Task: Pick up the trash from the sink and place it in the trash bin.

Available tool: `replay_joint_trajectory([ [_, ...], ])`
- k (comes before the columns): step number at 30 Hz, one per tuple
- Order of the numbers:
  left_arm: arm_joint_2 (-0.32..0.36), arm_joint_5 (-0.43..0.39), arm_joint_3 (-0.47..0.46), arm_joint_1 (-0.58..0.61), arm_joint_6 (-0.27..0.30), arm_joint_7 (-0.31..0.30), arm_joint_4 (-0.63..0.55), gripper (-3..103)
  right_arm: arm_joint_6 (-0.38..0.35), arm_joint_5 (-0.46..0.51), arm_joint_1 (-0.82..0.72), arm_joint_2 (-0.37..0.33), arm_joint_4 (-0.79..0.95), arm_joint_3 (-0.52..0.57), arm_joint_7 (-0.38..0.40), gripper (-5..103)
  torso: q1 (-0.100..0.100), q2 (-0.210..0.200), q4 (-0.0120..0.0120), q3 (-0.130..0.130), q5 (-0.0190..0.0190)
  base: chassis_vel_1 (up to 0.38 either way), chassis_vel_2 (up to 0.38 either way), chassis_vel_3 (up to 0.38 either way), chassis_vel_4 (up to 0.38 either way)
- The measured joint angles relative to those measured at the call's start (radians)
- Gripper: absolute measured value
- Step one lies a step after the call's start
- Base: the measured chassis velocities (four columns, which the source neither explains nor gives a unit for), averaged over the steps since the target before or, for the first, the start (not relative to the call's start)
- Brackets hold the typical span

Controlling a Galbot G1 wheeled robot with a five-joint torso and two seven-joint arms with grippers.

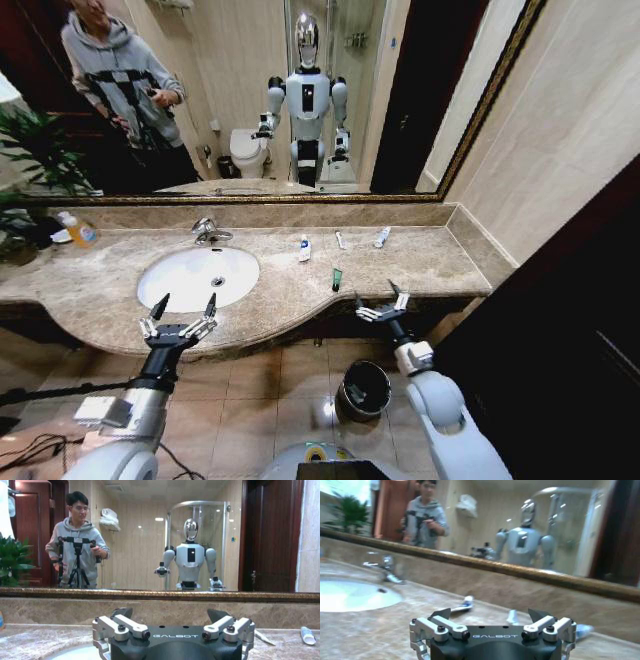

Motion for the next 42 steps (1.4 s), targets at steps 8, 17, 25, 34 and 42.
replay_joint_trajectory([
  [8,0.000,0.000,0.000,0.000,0.000,0.000,0.000,100,-0.051,0.040,0.190,0.003,-0.149,-0.083,0.000,100,0.000,0.000,0.0002,0.000,0.0001,0.000,0.000,0.000,0.000],
  [17,0.000,0.000,0.000,0.000,0.000,0.000,0.000,100,-0.090,0.061,0.266,0.045,-0.274,-0.164,0.035,100,0.000,0.000,0.0001,0.000,0.0000,0.000,0.000,0.000,0.000],
  [25,0.000,0.000,0.000,0.000,0.000,0.000,0.000,100,-0.100,0.054,0.284,0.079,-0.323,-0.162,0.056,99,0.000,0.000,0.0001,0.000,-0.0001,0.000,0.000,0.000,0.000],
  [34,0.000,0.000,0.000,0.000,0.000,0.000,0.000,100,-0.101,0.049,0.280,0.077,-0.348,-0.137,0.059,71,0.000,0.000,0.0001,0.000,0.0000,0.000,0.000,0.000,0.000],
  [42,0.000,0.000,0.000,0.000,0.000,0.000,0.000,100,-0.081,0.047,0.270,0.064,-0.358,-0.111,0.058,38,0.000,0.000,0.0000,0.000,0.0001,0.000,0.000,0.000,0.000],
])
